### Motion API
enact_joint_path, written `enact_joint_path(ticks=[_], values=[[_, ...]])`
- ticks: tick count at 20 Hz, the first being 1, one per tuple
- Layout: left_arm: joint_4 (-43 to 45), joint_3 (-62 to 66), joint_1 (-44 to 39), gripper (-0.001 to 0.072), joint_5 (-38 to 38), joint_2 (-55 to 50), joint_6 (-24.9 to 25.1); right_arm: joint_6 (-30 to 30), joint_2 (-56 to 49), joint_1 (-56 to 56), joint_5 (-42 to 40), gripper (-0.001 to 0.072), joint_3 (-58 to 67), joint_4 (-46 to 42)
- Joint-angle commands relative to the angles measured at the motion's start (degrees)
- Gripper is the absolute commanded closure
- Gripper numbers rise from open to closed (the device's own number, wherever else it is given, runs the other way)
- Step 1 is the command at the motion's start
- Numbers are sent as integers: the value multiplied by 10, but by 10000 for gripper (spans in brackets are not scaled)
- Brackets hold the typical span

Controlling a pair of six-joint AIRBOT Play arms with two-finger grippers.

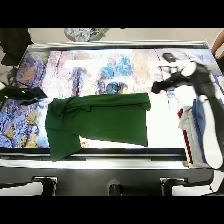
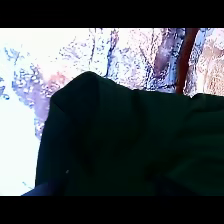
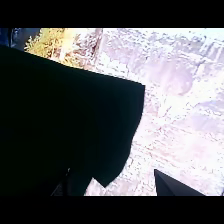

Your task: Fold the shirts.

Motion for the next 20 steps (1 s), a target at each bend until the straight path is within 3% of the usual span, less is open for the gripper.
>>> enact_joint_path(ticks=[1,2,3,5,10,18,19,20], values=[[5,38,64,126,-106,-1,22,-57,23,-79,156,126,9,9],[7,18,83,230,-116,-1,22,-72,23,-95,198,160,5,5],[7,-12,98,276,-118,-1,22,-86,23,-106,234,175,-3,-2],[6,-85,114,275,-112,-3,33,-104,23,-105,269,174,-21,-19],[-9,-210,112,275,-50,-18,110,-106,23,-82,243,174,-73,5],[-52,-225,105,277,-11,-48,126,-118,23,-52,239,169,-110,-1],[-57,-225,99,307,-10,-52,127,-118,24,-52,242,165,-112,-1],[-56,-225,92,446,-8,-56,127,-118,24,-52,249,162,-118,0]])
